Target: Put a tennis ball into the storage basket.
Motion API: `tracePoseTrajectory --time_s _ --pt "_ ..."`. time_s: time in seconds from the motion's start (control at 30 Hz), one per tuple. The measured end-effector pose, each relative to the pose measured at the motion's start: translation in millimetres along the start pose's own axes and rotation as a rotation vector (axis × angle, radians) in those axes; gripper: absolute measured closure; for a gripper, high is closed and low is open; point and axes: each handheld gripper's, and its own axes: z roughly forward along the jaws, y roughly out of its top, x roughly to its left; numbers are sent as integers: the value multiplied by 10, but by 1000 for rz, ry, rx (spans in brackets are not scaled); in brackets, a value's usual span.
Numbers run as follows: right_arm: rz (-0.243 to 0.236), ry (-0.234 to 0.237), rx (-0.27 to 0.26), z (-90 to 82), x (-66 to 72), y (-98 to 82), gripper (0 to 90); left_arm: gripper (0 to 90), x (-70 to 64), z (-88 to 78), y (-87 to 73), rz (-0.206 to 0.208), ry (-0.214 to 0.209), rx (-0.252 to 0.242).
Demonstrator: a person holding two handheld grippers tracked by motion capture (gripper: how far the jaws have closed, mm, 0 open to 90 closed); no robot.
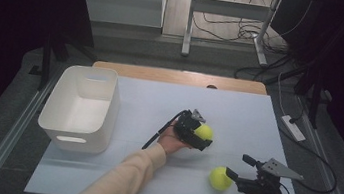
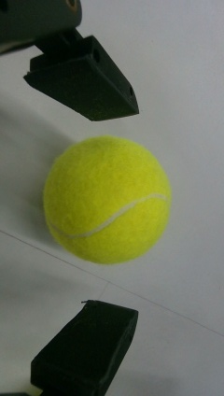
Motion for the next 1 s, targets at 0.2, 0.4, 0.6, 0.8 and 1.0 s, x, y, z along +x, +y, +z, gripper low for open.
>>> tracePoseTrajectory --time_s 0.2,0.4,0.6,0.8,1.0 --pt "-1 0 1 -1 -5 -3 121 62 20 65 2 -3 5 16" --pt "-1 1 2 2 -6 -6 121 96 46 126 -20 -14 23 40" --pt "0 2 4 3 -5 -6 121 262 35 134 -19 -14 15 34" --pt "1 0 3 0 -8 -7 121 268 29 103 -15 -7 12 36" --pt "0 0 3 1 -8 -7 121 269 20 28 -1 0 -4 9"
